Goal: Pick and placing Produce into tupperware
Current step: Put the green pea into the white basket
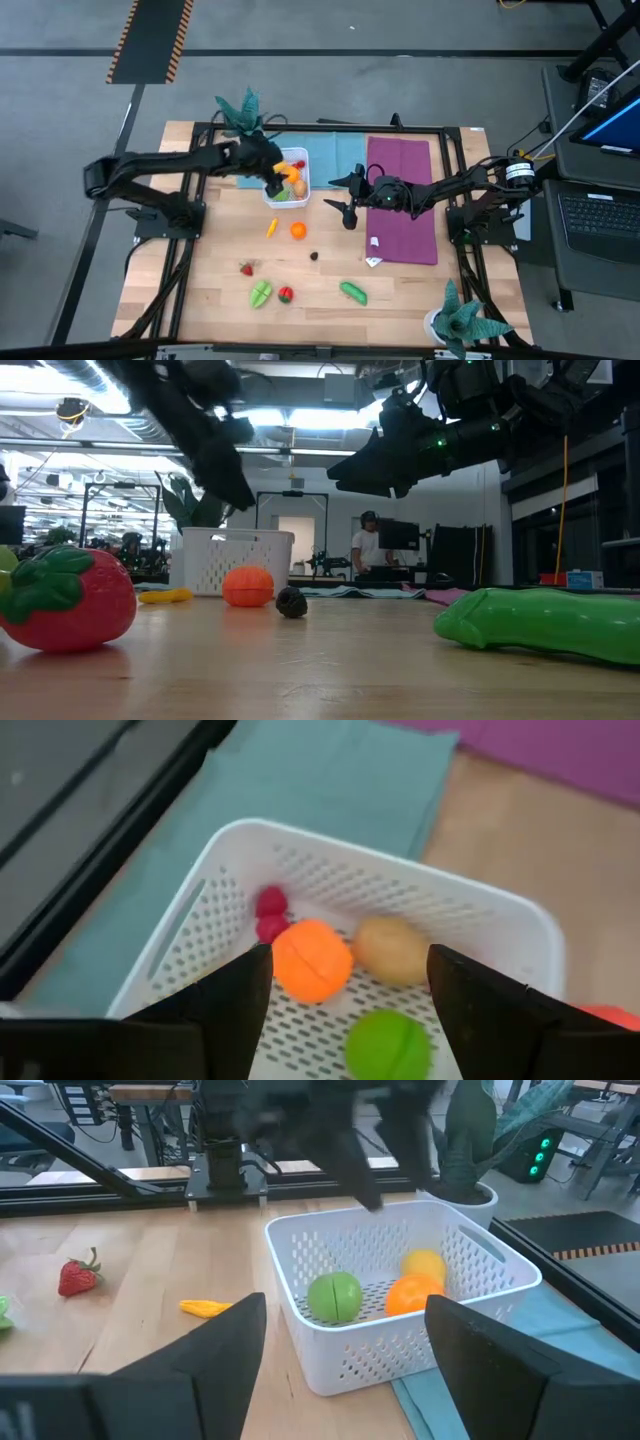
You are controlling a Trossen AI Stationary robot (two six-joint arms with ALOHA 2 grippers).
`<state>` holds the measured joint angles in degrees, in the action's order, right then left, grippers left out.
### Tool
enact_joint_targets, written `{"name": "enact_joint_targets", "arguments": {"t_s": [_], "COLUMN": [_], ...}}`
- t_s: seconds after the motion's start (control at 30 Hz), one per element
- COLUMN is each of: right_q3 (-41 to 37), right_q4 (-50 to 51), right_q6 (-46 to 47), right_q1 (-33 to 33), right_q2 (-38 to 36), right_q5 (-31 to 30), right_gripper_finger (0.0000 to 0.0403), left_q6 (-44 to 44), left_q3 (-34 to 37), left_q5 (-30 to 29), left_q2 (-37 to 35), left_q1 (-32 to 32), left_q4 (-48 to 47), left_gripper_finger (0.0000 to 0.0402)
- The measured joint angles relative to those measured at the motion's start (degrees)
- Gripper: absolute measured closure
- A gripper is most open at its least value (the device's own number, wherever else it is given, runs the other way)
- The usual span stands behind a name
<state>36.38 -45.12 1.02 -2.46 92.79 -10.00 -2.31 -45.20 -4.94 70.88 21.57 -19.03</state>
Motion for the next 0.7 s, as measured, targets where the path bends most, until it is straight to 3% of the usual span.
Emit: {"name": "enact_joint_targets", "arguments": {"t_s": [0.33, 0.7], "right_q3": [0.0, 0.0], "right_q4": [-0.1, -0.1], "right_q6": [-4.4, -5.6], "right_q1": [0.8, 1.6], "right_q2": [0.0, 0.0], "right_q5": [0.0, 0.2], "right_gripper_finger": [0.0128, 0.0128], "left_q6": [-1.9, -0.2], "left_q3": [19.2, 30.2], "left_q5": [0.0, -3.4], "left_q2": [-21.6, -38.8], "left_q1": [-11.6, -24.8], "left_q4": [17.2, 25.0], "left_gripper_finger": [0.0146, 0.0147]}}
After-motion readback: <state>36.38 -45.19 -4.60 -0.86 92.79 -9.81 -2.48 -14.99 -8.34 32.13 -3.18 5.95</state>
